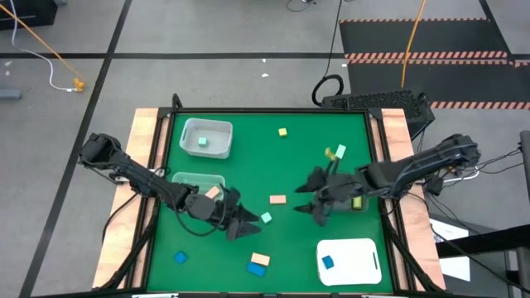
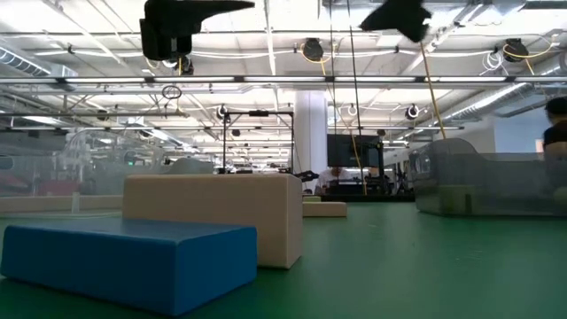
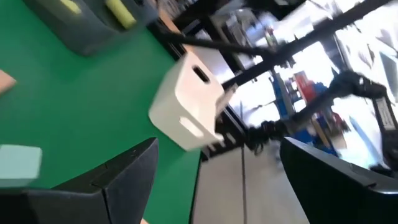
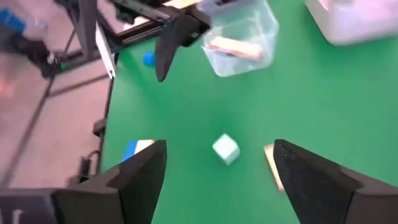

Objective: Sort & place blocks by color
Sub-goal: Put the bottom light blue block into the gray bin

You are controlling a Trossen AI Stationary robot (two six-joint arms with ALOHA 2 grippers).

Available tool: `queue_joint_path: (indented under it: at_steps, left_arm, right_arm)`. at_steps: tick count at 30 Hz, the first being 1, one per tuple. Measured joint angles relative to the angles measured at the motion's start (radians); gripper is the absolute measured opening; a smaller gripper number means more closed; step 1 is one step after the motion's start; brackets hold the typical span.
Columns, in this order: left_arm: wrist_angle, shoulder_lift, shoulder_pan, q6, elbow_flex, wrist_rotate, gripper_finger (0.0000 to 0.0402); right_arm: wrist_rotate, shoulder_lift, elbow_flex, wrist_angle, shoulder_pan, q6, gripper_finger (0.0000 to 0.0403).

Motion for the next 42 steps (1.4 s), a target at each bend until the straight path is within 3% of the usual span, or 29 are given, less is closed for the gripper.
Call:
queue_joint_path:
  at_steps: [11,16,25,36,42]
  left_arm:
    - [-0.112,0.000,-0.011,0.049,0.000,0.031,0.0335]
    - [-0.104,0.000,-0.011,0.072,0.000,0.032,0.0335]
    - [-0.102,0.000,-0.057,0.022,0.000,0.034,0.0335]
    - [-0.102,0.000,-0.089,-0.038,0.000,0.029,0.0335]
    - [-0.102,0.000,-0.088,-0.069,0.000,0.003,0.0335]
  right_arm:
    - [0.000,0.278,0.000,0.189,-0.002,-0.308,0.0266]
    - [0.000,0.407,0.000,0.354,-0.002,-0.440,0.0264]
    - [-0.003,0.591,0.000,0.533,-0.016,-0.440,0.0264]
    - [-0.057,0.725,0.000,0.575,-0.034,-0.368,0.0264]
    - [-0.057,0.745,0.000,0.591,-0.035,-0.322,0.0231]
